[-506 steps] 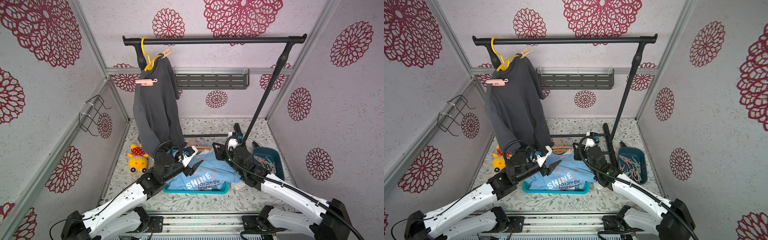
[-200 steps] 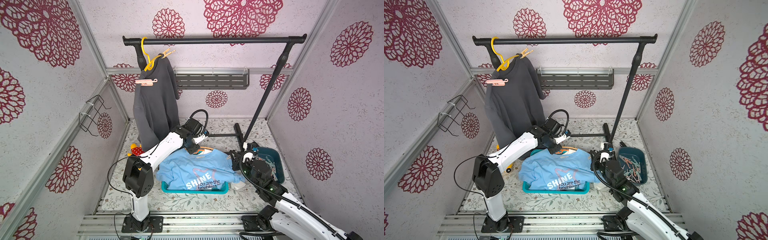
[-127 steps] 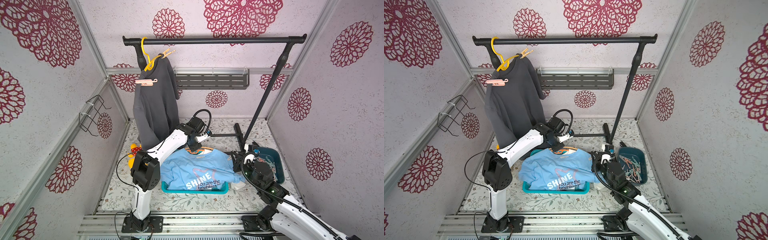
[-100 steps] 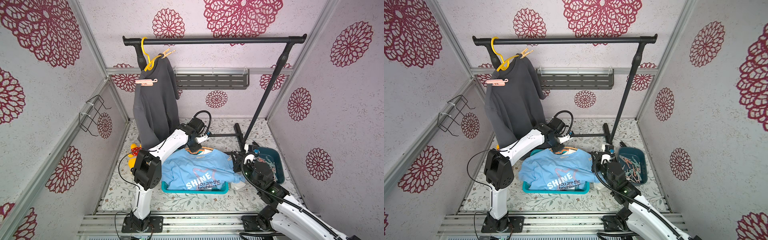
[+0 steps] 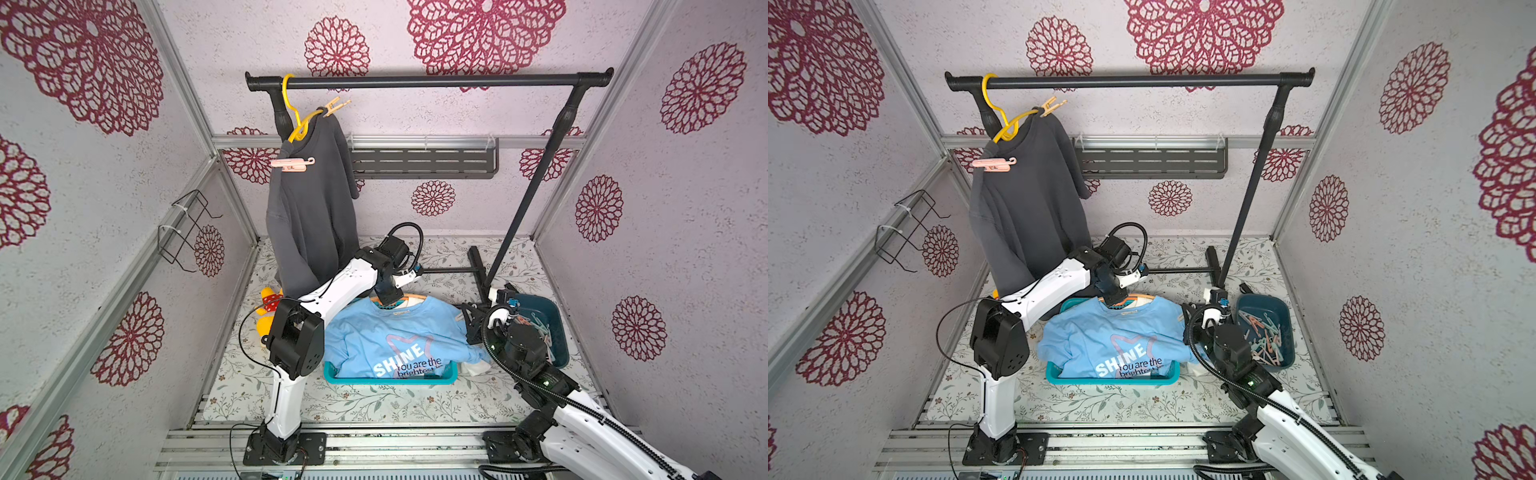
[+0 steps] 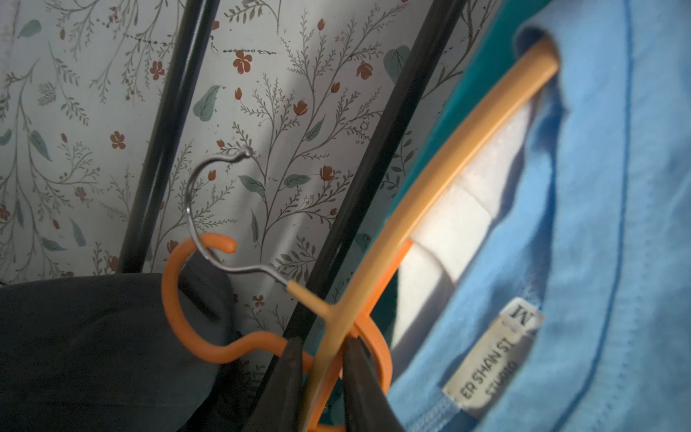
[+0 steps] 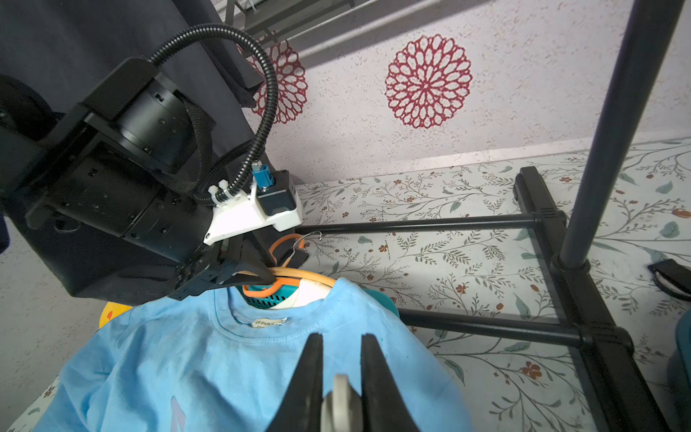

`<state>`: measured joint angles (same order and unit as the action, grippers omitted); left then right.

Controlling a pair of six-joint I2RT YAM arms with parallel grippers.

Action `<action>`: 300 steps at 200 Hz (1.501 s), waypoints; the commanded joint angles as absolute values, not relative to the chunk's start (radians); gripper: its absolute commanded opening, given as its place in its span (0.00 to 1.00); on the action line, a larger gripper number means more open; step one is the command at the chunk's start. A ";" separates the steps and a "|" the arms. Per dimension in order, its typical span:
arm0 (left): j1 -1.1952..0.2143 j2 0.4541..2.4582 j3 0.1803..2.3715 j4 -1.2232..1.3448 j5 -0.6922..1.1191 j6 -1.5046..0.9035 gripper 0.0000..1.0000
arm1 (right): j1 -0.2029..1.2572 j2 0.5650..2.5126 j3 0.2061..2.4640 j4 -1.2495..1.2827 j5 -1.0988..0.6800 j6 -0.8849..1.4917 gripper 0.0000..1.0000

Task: Use clothespins to secure the t-shirt on both sides of the hanger
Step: Pick up the hanger from the basket.

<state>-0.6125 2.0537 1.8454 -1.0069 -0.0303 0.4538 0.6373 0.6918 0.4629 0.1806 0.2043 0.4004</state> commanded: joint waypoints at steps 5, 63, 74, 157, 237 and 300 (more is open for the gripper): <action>-0.594 2.066 1.844 -0.955 -0.049 0.457 0.14 | 0.634 0.678 0.466 0.203 0.202 0.392 0.00; -0.595 1.981 1.784 -0.902 -0.047 0.454 0.05 | 0.634 0.693 0.476 0.213 0.201 0.393 0.00; -0.594 1.974 1.773 -0.896 -0.051 0.450 0.05 | 0.634 0.695 0.476 0.217 0.201 0.393 0.00; -0.631 1.808 1.686 -0.894 -0.104 0.458 0.02 | 0.634 0.685 0.486 0.228 0.178 0.370 0.00; -0.693 1.542 1.463 -0.687 -0.219 0.558 0.00 | 0.602 0.763 0.612 0.299 0.044 0.095 0.00; -0.703 1.311 1.295 -0.513 -0.186 0.648 0.00 | 0.520 0.870 0.776 0.415 -0.284 0.090 0.00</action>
